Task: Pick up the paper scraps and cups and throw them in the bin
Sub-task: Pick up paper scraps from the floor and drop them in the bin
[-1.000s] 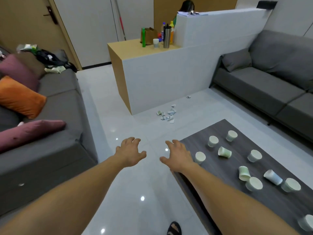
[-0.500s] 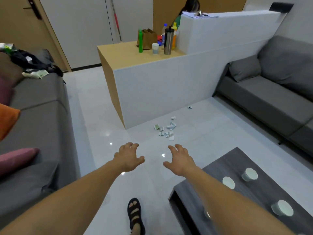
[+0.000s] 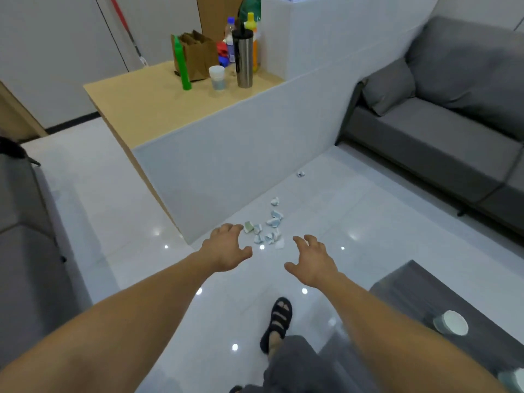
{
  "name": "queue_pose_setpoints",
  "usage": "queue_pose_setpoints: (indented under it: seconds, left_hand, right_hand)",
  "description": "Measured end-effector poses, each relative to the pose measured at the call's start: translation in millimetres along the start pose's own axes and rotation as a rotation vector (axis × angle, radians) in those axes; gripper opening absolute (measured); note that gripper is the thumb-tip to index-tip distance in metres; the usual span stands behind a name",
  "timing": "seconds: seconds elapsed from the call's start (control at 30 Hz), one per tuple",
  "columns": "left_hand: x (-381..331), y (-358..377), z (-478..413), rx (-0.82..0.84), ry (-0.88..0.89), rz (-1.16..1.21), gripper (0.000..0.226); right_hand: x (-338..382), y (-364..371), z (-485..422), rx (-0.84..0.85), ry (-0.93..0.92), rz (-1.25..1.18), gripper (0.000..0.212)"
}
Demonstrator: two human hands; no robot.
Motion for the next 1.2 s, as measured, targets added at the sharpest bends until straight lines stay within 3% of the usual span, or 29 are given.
queue_pose_setpoints:
  seconds: [0.3,0.53,0.8,1.0,1.2]
  left_hand:
    - [-3,2,-204,0.129,-0.090,-0.016,0.073]
    - [2,66,-366,0.260,-0.165,0.013,0.069]
    - [77,269,-541,0.419,-0.133,0.015,0.070]
    - [174,422,-623,0.503,-0.108,-0.015,0.070]
    - [251,503,-652,0.507,-0.134,0.034,0.072]
  right_hand:
    - [-33,6,-204,0.114,0.002,-0.080,0.076]
    - [-100,63,-345,0.269,0.100,-0.118,0.073]
    - [-147,263,-510,0.394,0.117,-0.096,0.073]
    - [-182,433,-610,0.421,0.173,-0.058,0.075]
    - [-193,518,-679,0.235,0.162,0.070,0.069]
Point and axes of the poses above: each hand's wrist, its own z-axis away from the middle knuckle, its own y-axis out of the palm, x = y × z, the point moved 9 cm from there along -z, towards the middle knuckle, and after that the axes turned 8 degrees about z, right-handed, at the moved point
